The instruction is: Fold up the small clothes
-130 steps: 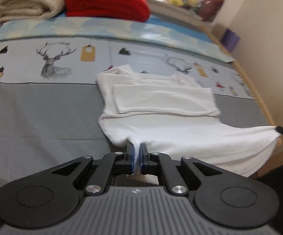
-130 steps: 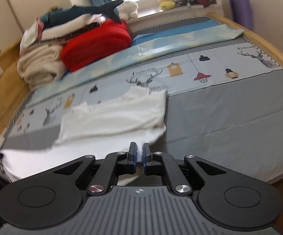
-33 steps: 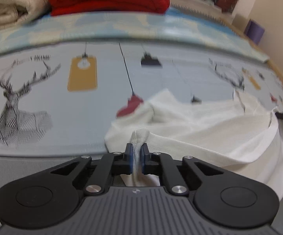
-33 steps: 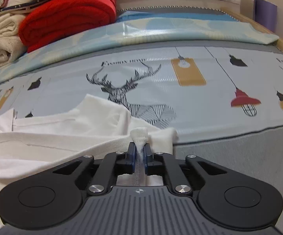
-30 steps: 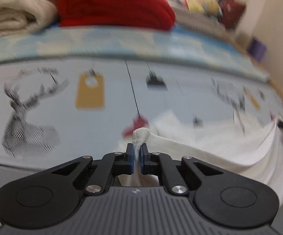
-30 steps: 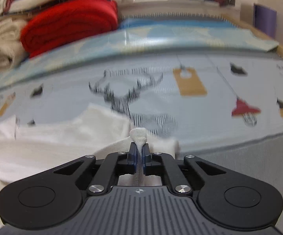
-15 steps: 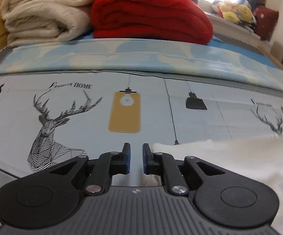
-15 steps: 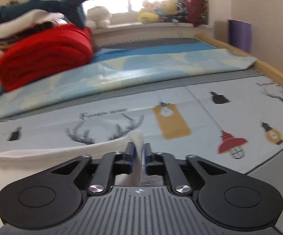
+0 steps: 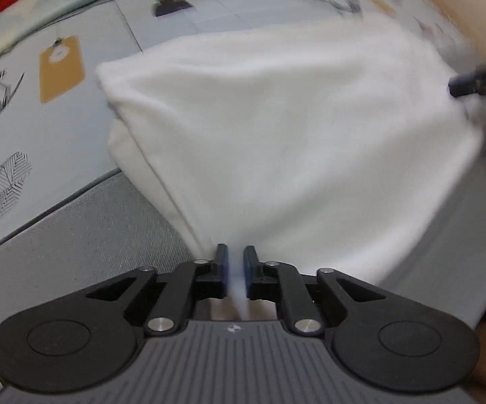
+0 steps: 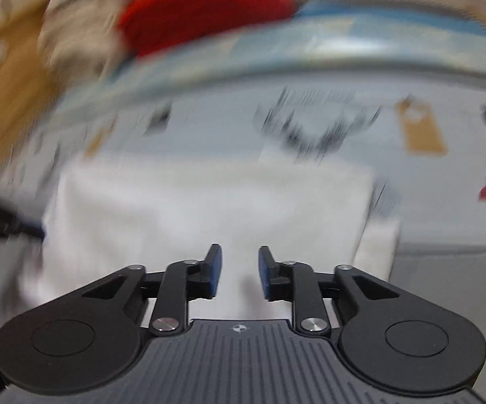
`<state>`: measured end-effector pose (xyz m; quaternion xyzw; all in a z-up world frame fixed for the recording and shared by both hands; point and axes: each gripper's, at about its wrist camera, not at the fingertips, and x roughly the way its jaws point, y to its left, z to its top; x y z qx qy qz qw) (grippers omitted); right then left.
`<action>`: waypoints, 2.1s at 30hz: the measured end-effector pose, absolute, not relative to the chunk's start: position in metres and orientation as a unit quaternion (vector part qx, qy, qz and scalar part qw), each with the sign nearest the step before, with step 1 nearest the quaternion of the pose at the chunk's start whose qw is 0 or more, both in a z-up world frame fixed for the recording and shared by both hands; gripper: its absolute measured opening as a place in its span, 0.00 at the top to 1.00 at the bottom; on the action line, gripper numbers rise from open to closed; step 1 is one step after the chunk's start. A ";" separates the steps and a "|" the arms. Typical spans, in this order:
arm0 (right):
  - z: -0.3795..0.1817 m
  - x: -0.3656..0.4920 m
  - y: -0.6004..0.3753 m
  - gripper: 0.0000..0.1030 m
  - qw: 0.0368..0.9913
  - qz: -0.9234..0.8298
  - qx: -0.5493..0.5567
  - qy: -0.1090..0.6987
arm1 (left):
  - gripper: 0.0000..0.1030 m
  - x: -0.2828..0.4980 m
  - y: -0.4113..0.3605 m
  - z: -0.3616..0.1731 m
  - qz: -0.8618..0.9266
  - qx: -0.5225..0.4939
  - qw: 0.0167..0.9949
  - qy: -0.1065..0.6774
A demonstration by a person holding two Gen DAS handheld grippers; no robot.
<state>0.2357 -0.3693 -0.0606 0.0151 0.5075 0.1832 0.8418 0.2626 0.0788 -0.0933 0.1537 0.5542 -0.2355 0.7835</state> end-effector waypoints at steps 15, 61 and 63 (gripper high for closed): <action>-0.061 0.173 -0.384 0.71 0.814 0.142 -0.024 0.563 | 0.85 0.208 0.073 -0.073 -0.260 0.167 0.773 0.555; 0.021 0.158 -0.191 0.47 0.917 0.104 -0.059 0.381 | 0.90 0.191 0.143 0.037 -0.016 -0.040 0.893 0.448; 0.016 0.154 -0.168 0.49 0.914 0.129 -0.088 0.375 | 0.90 0.192 0.145 0.035 -0.024 -0.040 0.890 0.454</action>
